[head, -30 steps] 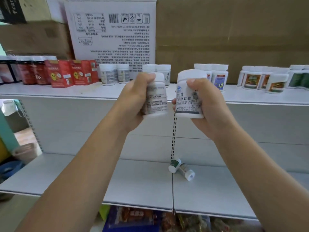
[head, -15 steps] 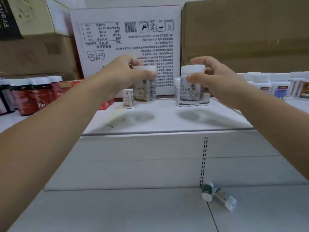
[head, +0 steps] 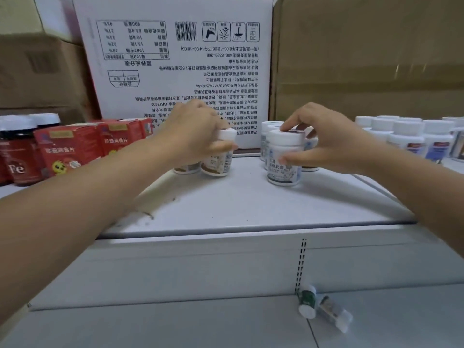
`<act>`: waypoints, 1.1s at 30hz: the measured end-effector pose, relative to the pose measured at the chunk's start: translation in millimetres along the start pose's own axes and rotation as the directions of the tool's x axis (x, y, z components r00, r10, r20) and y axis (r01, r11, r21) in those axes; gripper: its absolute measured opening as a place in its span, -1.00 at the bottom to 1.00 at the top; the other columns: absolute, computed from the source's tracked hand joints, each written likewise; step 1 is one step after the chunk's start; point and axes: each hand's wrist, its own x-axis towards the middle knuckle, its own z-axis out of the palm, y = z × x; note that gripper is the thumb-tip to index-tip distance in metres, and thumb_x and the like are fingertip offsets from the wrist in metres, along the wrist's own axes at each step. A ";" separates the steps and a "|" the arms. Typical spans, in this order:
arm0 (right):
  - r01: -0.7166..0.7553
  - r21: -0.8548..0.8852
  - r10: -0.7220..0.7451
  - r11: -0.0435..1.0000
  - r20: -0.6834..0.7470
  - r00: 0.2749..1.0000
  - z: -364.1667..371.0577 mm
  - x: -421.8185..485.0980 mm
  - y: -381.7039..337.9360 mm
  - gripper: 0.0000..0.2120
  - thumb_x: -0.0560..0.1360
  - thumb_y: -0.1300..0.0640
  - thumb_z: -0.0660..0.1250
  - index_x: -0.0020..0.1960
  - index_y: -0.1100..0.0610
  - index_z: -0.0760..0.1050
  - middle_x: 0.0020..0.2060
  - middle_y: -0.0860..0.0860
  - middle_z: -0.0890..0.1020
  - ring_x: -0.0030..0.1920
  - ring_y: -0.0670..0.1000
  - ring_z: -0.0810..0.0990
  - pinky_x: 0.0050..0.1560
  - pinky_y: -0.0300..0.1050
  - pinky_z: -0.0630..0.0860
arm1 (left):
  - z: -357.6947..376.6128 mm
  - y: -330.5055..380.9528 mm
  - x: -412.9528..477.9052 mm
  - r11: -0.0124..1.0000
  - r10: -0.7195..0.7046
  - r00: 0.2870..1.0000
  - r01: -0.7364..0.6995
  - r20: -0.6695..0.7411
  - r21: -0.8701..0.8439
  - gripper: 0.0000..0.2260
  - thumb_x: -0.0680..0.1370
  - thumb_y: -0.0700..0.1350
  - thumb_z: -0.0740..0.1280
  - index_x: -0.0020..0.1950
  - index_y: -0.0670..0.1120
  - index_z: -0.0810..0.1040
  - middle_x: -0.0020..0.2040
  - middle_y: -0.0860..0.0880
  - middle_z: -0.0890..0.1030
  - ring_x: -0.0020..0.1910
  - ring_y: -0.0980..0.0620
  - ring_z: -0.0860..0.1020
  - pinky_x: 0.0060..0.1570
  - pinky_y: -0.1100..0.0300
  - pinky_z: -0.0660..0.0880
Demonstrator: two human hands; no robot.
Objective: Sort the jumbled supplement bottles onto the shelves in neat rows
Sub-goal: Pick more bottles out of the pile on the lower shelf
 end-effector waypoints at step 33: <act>-0.096 -0.072 0.094 0.993 -0.033 0.995 -19.6 -39.5 8.0 -0.39 0.37 -0.08 0.48 0.34 0.03 0.37 0.13 -0.02 0.44 0.10 0.04 0.51 0.12 -0.08 0.47 | -40.9 19.9 -46.3 0.987 -0.001 0.996 0.014 0.087 -0.157 -0.59 0.53 0.12 0.31 0.32 -0.02 0.50 0.27 -0.04 0.51 0.27 -0.07 0.45 0.26 0.05 0.38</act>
